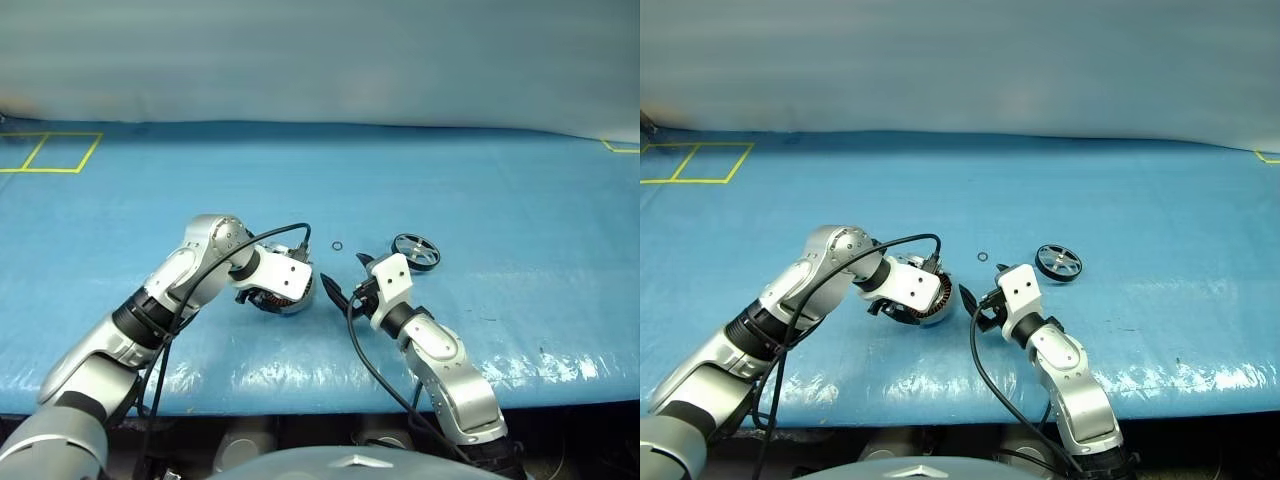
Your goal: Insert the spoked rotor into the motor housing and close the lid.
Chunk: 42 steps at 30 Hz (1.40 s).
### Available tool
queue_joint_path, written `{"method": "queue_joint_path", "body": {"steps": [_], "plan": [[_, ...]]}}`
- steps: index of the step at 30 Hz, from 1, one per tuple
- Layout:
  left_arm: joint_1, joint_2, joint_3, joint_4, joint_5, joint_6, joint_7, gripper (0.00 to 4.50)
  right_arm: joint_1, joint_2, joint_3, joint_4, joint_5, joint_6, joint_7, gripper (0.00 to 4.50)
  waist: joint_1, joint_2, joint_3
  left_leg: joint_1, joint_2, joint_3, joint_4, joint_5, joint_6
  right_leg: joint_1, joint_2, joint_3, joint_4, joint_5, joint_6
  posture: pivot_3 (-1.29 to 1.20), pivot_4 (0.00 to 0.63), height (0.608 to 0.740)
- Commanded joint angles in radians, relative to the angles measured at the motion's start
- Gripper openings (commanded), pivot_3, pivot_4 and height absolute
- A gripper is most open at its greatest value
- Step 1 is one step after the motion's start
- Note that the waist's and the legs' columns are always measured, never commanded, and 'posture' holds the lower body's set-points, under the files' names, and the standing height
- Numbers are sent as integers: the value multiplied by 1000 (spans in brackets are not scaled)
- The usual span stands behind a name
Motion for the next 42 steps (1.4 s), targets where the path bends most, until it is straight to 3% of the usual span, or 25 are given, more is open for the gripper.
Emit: {"method": "queue_joint_path", "body": {"steps": [1,4,10,12,20,31,36,42], "plan": [[-32,-19,-11,-1,-27,-20,8,1974,3,1,-9,-27,7,-28,-6,4500,0,0,0,0,0,0,0,0,0,0,0,0,0,0,0,0,150,740],[-39,-16,-18,-1,-32,-23,3,1974,10,2,-14,-31,7,-30,-11,4500,-1,0,0,0,0,0,-1,0,0,-1,0,0,0,0,0,0,150,740],[-47,-9,-13,-29,-62,-8,2,4012,16,1,-14,-34,8,-31,-16,4500,-4,0,0,0,0,0,-3,0,0,-2,0,0,0,0,-1,0,150,740],[-48,-2,-13,-34,-60,-8,11,4473,14,1,-13,-32,8,-31,-15,4500,-4,0,0,0,0,0,-3,0,0,-2,0,0,0,-1,-1,0,150,740],[-24,23,12,-116,-127,9,-1,4473,7,0,-18,-33,12,-27,-14,4500,-4,0,1,0,0,0,-5,0,0,-2,0,0,-1,-1,-1,0,150,740],[32,137,115,-282,-279,32,16,4473,27,-30,-48,-59,17,-9,-12,4500,-10,0,1,0,2,0,-7,0,0,-3,1,0,-1,-2,-3,0,150,740],[157,181,260,-421,-458,118,42,4473,51,-71,-102,-97,27,8,-16,4500,-11,1,1,0,3,2,-9,0,0,-5,1,1,-1,-3,-4,0,150,740],[456,153,495,-570,-622,261,247,4473,45,-117,-154,-134,35,43,-17,4500,-12,1,2,0,5,3,-9,0,0,-6,1,0,-1,-4,-6,0,150,740]]}}
